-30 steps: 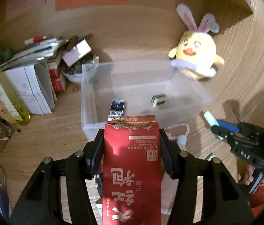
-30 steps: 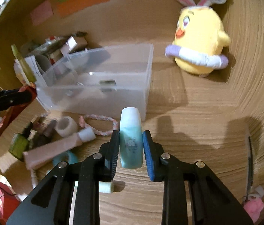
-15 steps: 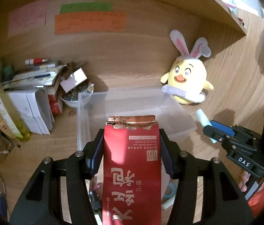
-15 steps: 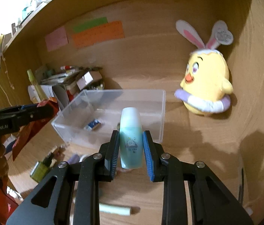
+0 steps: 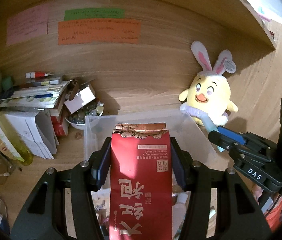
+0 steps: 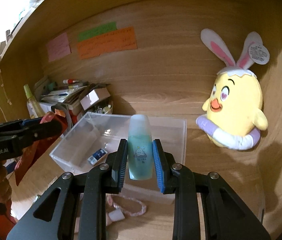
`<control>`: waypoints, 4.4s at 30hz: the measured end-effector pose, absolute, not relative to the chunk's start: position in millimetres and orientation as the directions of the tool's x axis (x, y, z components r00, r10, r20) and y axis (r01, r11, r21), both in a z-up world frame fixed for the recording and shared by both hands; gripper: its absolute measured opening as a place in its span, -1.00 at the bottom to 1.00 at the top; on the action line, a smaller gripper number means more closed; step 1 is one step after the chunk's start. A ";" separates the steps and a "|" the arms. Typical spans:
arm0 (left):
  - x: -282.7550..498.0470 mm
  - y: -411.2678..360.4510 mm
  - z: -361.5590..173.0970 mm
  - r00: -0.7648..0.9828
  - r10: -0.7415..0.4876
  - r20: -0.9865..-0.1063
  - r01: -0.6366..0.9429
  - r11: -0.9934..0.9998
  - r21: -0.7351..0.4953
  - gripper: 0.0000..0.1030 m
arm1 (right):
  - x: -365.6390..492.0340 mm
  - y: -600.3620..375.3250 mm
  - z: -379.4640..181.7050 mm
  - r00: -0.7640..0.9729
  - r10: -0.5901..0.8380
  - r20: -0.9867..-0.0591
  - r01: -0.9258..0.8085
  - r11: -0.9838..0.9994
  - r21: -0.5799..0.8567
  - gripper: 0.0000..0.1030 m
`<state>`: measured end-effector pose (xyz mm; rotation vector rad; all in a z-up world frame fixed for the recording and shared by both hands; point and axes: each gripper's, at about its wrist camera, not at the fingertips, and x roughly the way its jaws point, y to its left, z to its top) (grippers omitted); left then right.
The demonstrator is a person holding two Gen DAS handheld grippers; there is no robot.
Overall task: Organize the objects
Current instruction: 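Carry the red packet and mint tube into the clear box and release, then grasp the dark green pump bottle with the left tool while the right tool grasps the glue stick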
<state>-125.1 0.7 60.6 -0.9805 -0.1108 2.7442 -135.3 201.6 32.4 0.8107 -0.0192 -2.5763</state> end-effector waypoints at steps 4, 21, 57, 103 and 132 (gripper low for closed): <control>-141.7 1.0 63.3 -0.751 0.230 -0.619 -0.176 -0.973 -0.148 0.06 | -144.1 198.7 38.0 -0.738 -0.414 -0.533 0.408 -0.903 0.136 -0.55; -210.0 19.7 27.6 -0.677 0.201 -0.708 -0.147 -0.980 -0.137 0.06 | -187.3 193.7 -2.6 -0.676 -0.381 -0.631 0.383 -0.913 0.140 -0.55; -208.7 42.3 10.9 -0.622 0.199 -0.758 -0.188 -0.977 -0.102 0.22 | -184.7 189.4 -4.1 -0.670 -0.318 -0.671 0.376 -0.924 0.064 0.01; -28.6 -51.7 -64.9 -0.576 0.158 -0.802 0.007 -0.980 -0.198 0.75 | -38.8 184.9 -61.1 -0.512 -0.410 -0.755 0.431 -0.883 0.187 0.58; -12.7 -47.9 -77.8 -0.578 0.116 -0.808 0.010 -0.989 -0.149 0.26 | -12.4 180.6 -73.3 -0.466 -0.350 -0.813 0.560 -0.827 0.035 0.51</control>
